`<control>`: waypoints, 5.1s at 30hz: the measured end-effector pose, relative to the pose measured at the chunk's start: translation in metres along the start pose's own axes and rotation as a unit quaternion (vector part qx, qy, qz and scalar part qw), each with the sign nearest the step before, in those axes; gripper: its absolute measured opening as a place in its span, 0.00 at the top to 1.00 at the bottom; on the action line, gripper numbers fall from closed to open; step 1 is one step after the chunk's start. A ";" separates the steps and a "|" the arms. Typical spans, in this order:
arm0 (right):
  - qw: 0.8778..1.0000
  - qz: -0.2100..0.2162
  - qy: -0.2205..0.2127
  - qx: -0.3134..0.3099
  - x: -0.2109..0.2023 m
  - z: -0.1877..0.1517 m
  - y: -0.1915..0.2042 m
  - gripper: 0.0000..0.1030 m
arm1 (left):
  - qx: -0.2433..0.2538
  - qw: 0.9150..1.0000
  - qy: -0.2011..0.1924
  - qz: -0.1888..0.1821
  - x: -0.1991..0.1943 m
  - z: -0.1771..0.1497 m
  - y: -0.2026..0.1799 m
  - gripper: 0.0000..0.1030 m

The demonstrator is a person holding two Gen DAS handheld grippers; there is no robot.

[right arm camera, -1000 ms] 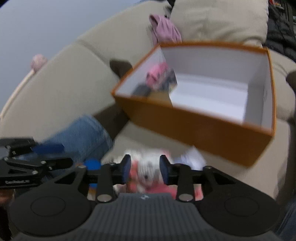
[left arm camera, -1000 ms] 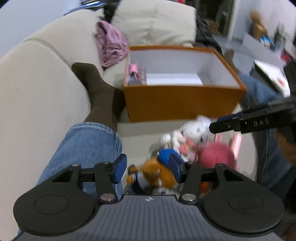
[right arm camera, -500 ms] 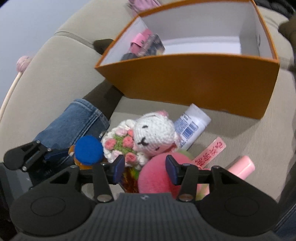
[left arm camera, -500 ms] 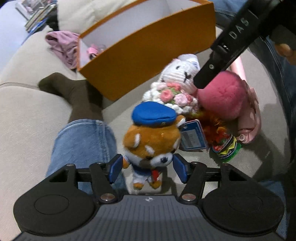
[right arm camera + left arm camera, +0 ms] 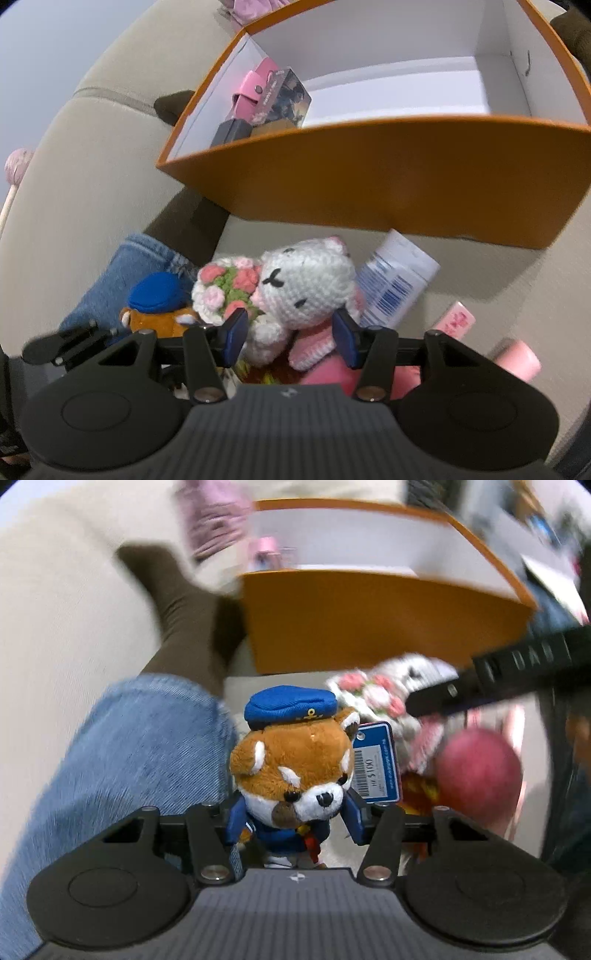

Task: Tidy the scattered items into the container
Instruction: 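Grasp the capped plush bear with the left gripper while the right grasps the knitted bunny, then lift both plush toys into the orange box and open both grippers, then grasp the feather toy with the left gripper while the right grasps the pink pom-pom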

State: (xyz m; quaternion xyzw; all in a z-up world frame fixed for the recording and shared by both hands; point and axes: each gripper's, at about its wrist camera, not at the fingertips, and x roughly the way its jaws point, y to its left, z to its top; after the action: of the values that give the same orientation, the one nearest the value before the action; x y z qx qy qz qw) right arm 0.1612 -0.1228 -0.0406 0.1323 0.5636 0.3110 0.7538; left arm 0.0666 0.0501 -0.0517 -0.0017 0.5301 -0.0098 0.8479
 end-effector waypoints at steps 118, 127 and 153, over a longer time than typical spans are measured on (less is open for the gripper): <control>0.979 -0.097 0.003 -0.177 0.042 0.185 -0.014 0.31 | -0.108 0.991 -0.072 -0.018 0.034 0.176 0.046 0.78; 0.975 -0.065 -0.100 -0.186 -0.036 0.150 -0.002 0.29 | -0.076 0.989 -0.118 -0.046 -0.034 0.141 0.013 0.76; 0.955 -0.060 -0.026 -0.291 -0.038 -0.079 -0.004 0.35 | -0.176 0.982 0.013 -0.072 0.032 -0.020 -0.048 0.50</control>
State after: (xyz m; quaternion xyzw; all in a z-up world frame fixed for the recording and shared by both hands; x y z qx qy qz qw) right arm 0.0826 -0.1614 -0.0390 -0.1186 0.4360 0.4120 0.7913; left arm 0.0621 0.0014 -0.0885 -0.1886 0.5330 0.0230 0.8245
